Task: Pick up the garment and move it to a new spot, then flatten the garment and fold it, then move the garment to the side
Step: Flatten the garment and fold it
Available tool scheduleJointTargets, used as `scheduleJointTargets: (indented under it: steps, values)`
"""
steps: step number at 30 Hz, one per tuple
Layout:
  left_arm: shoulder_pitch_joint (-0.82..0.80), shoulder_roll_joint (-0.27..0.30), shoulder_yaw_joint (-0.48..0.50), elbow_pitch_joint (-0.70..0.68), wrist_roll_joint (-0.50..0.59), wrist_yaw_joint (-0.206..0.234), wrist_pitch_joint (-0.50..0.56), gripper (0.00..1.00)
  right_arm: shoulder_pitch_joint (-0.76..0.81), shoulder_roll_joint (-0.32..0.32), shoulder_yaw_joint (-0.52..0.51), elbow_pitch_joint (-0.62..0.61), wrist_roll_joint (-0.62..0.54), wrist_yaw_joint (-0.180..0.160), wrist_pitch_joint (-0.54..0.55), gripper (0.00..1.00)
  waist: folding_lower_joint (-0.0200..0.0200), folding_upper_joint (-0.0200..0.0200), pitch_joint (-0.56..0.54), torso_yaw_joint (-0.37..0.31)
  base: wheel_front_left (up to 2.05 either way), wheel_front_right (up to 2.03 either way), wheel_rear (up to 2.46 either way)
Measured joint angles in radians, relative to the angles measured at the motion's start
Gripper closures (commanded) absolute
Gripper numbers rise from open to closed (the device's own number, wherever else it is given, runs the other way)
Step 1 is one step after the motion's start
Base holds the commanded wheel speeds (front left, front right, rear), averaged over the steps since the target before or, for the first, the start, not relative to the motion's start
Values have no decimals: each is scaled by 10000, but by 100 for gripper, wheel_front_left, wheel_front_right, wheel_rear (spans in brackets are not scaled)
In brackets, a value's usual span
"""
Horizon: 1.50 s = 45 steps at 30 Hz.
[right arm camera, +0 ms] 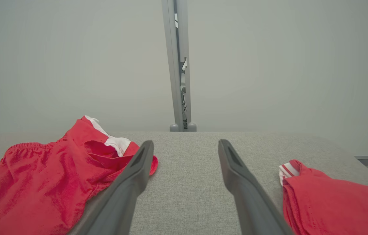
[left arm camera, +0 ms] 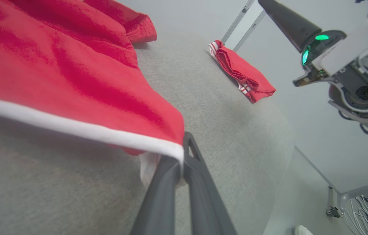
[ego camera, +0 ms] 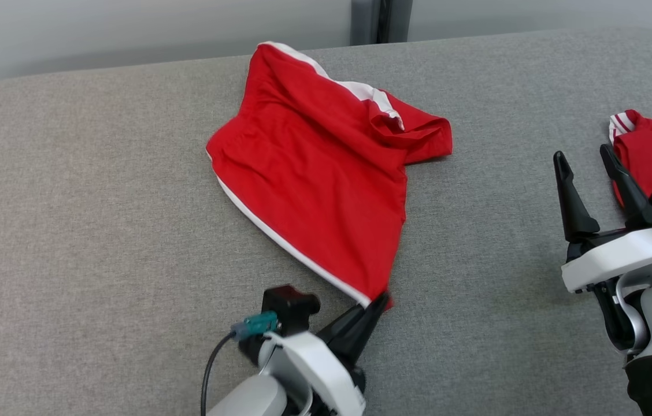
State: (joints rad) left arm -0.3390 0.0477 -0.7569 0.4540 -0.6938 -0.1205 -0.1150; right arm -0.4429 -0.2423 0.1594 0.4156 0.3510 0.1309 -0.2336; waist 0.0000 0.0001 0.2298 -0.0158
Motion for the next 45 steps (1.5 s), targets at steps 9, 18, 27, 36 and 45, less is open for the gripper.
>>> scheduleJointTargets:
  steps: [9, 18, 27, 36, 45]
  values:
    - [-1116, 10, -483, -2677, -3618, -61, -669, 100, 0, 244, 309, 297, 17, 0, 58, 0, 0, 0, -241, -201, 0, 0, 0]
    - [-1478, 52, -1429, -1187, -3434, 805, -616, 100, 1, 326, 757, 481, 111, 0, 73, 0, 0, 0, -190, -468, 0, 0, 0]
    - [-1354, 163, -2525, 326, -2826, 1122, 270, 0, 7, 337, 813, 652, 128, 0, -13, 0, 0, 0, -215, -386, 0, 0, 0]
    - [-1179, 763, -2479, 180, -2961, 761, 347, 0, 16, 332, 895, 736, 109, 0, -19, 0, 0, 0, -437, -121, 0, 0, 0]
    - [-717, 2382, -2044, -968, -3453, 815, 794, 0, 158, 326, 880, 646, 82, 0, -25, 0, 0, 0, -661, 140, 0, 0, 0]
